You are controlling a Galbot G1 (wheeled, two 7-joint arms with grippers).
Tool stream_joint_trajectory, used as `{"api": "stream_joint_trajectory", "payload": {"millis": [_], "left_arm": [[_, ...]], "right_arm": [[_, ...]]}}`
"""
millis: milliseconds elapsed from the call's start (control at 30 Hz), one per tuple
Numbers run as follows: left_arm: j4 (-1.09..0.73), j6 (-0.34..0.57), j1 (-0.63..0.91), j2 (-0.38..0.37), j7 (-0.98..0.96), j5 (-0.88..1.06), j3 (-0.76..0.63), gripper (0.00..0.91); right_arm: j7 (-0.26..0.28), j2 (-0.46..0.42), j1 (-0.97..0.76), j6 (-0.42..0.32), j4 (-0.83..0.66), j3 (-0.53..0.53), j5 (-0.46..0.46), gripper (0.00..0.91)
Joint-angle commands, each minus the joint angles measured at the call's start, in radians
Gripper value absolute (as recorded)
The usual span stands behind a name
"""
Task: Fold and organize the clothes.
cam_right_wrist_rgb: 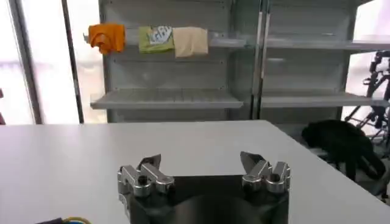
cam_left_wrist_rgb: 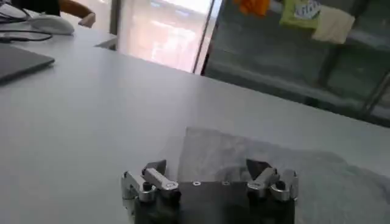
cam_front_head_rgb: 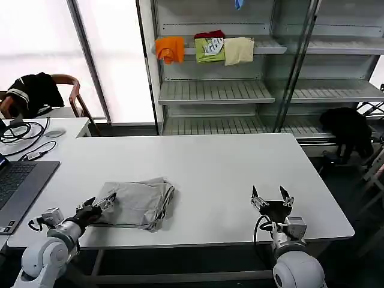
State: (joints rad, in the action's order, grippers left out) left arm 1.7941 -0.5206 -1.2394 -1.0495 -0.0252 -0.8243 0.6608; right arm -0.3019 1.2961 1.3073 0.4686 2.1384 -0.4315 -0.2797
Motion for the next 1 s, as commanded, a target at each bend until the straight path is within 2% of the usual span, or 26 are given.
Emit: {"api": "stream_joint_trajectory", "payload": {"millis": [33, 133, 633, 867, 1000], "left_arm": [[-0.018, 0.012, -0.006, 0.001, 0.014, 0.02, -0.013, 0.071], [-0.017, 0.015, -0.009, -0.003, 0.021, 0.026, -0.019, 0.02], [-0.032, 0.041, -0.011, -0.01, 0.027, 0.047, -0.024, 0.02], [-0.039, 0.05, -0.022, 0.026, 0.049, 0.039, 0.046, 0.01], [-0.042, 0.053, -0.034, 0.082, 0.059, 0.019, 0.129, 0.02]], "right_arm": [[0.0, 0.0, -0.002, -0.006, -0.007, 0.001, 0.0, 0.907], [0.0, 0.003, -0.007, -0.006, -0.009, 0.004, 0.0, 0.907], [0.001, 0.001, -0.014, -0.004, -0.007, 0.002, -0.001, 0.907], [0.0, 0.001, -0.018, -0.002, -0.006, 0.001, -0.001, 0.907], [0.001, -0.001, -0.021, -0.001, -0.006, 0.0, -0.002, 0.907]]}}
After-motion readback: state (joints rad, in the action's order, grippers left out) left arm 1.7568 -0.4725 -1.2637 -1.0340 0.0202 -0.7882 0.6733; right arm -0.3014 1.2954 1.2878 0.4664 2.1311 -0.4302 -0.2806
